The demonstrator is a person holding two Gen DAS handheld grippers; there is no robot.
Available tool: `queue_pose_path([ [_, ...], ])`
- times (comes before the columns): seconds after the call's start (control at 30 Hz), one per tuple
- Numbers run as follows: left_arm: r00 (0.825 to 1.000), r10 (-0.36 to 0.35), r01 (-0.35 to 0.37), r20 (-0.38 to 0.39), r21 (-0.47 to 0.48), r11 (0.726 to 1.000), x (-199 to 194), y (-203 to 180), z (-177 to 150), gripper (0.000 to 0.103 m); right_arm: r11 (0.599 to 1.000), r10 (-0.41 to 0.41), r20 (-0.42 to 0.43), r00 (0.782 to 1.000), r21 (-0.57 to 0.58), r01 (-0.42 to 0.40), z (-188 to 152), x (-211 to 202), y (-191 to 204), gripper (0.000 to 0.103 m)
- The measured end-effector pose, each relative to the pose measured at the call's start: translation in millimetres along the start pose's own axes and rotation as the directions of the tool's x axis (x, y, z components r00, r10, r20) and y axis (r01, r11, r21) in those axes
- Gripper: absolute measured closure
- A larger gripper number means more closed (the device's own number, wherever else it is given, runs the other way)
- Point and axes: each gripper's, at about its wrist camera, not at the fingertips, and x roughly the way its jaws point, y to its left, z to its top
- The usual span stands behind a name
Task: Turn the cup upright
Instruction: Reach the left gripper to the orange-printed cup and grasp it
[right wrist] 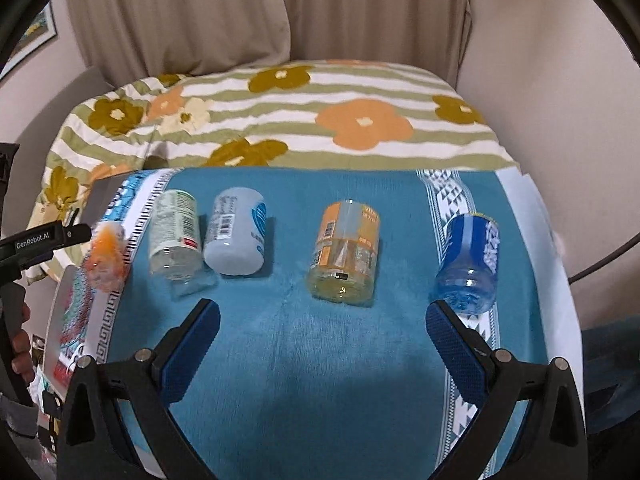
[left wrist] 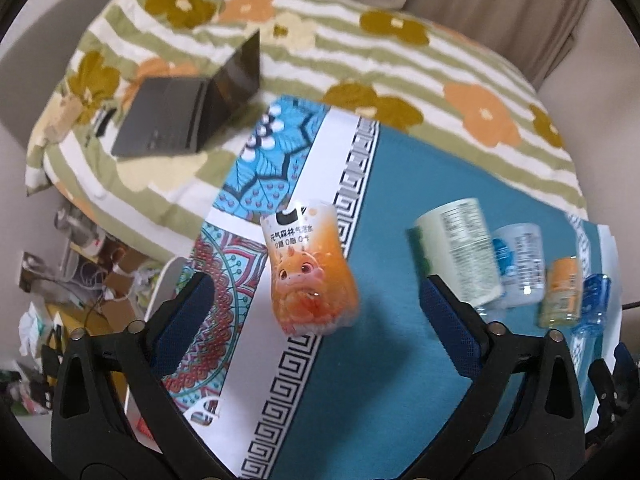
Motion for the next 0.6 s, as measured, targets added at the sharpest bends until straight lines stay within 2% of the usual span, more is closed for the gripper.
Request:
queue_pose_path([
  [0.2, 0.996, -0.003, 0.001, -0.089, -0.014, 1.000, 37.4, 9.2, 9.6, 0.003, 0.999, -0.041, -0.044, 0.998, 0.004, 0.041, 4.4, 19.9, 7.0, 0.000],
  [0.3, 0.992, -0.005, 0.002, -0.126, -0.025, 1.000, 50.3, 13.2, 12.9, 0.009, 0.998, -0.062, -0.056, 0.996, -0.014, 0.061, 5.9, 25.6, 12.0, 0.000],
  [0.43, 0.982, -0.038, 0.025, -0.186, -0.069, 0.997, 62.9, 20.6, 10.2, 0.010, 0.998, -0.067, -0.079, 0.995, -0.013, 0.066, 6.2, 34.5, 16.8, 0.000],
  [0.5, 0.978, -0.045, 0.033, -0.202, -0.066, 0.997, 67.1, 20.5, 7.9, 0.017, 0.998, -0.065, -0.088, 0.994, -0.008, 0.065, 4.7, 37.3, 19.3, 0.000],
  [0.53, 0.977, -0.051, 0.038, -0.209, -0.064, 0.997, 68.6, 19.8, 6.5, 0.031, 0.998, -0.064, -0.090, 0.994, -0.007, 0.064, 4.9, 38.6, 19.9, 0.000],
  [0.57, 0.973, -0.052, 0.040, -0.224, -0.061, 0.997, 71.3, 18.8, 4.9, 0.036, 0.998, -0.065, -0.091, 0.994, -0.007, 0.065, 5.2, 39.4, 21.3, 0.000],
  [0.6, 0.973, -0.053, 0.041, -0.223, -0.060, 0.997, 71.3, 18.7, 4.4, 0.036, 0.998, -0.065, -0.091, 0.994, -0.006, 0.064, 6.1, 40.3, 22.7, 0.000],
])
